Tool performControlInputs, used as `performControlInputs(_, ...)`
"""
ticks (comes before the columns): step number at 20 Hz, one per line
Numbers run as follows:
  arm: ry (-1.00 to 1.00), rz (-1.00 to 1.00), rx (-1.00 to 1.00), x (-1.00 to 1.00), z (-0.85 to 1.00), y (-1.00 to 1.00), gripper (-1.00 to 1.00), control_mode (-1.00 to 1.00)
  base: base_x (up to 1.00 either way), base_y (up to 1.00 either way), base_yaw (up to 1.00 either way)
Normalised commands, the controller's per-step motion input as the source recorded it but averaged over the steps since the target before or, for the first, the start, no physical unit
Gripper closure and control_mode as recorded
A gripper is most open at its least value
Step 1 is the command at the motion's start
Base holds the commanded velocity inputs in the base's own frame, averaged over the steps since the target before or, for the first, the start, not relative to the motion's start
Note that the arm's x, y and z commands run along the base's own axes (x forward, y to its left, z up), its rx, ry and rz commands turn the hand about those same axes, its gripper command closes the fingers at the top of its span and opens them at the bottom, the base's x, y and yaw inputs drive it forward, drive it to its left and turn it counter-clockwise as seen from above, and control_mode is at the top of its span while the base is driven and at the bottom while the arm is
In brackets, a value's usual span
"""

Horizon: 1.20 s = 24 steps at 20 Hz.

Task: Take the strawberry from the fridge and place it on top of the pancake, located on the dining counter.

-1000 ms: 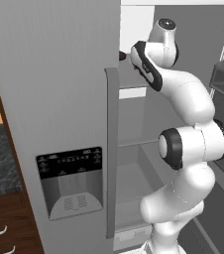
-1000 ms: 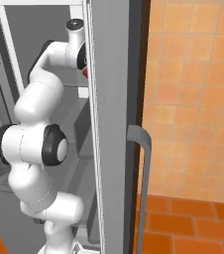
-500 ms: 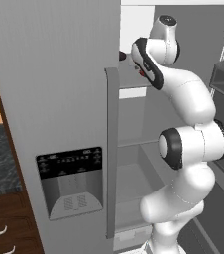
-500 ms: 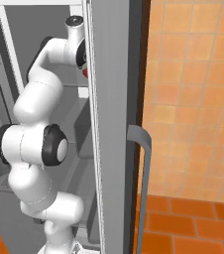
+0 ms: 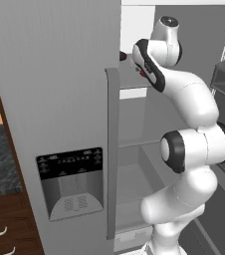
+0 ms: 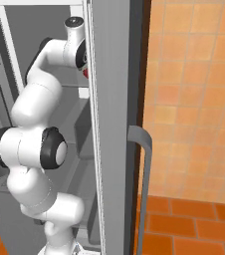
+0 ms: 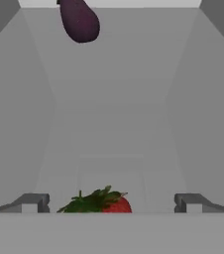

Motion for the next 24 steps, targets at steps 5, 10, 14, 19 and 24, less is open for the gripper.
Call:
performControlInputs(5, 0.00, 0.00, 0.00, -0.11, -0.14, 0.06, -1.00, -1.00, 0.00, 0.00, 0.00)
performControlInputs(10, 0.00, 0.00, 0.00, 0.00, -0.15, 0.00, -1.00, -1.00, 0.00, 0.00, 0.00)
performControlInputs(14, 0.00, 0.00, 0.00, 0.10, -0.15, 0.00, -1.00, -1.00, 0.00, 0.00, 0.00)
performControlInputs(19, 0.01, 0.00, 0.00, 0.00, -0.18, 0.00, -1.00, -1.00, 0.00, 0.00, 0.00)
performControlInputs(24, 0.00, 0.00, 0.00, 0.03, -0.04, 0.00, -1.00, -1.00, 0.00, 0.00, 0.00)
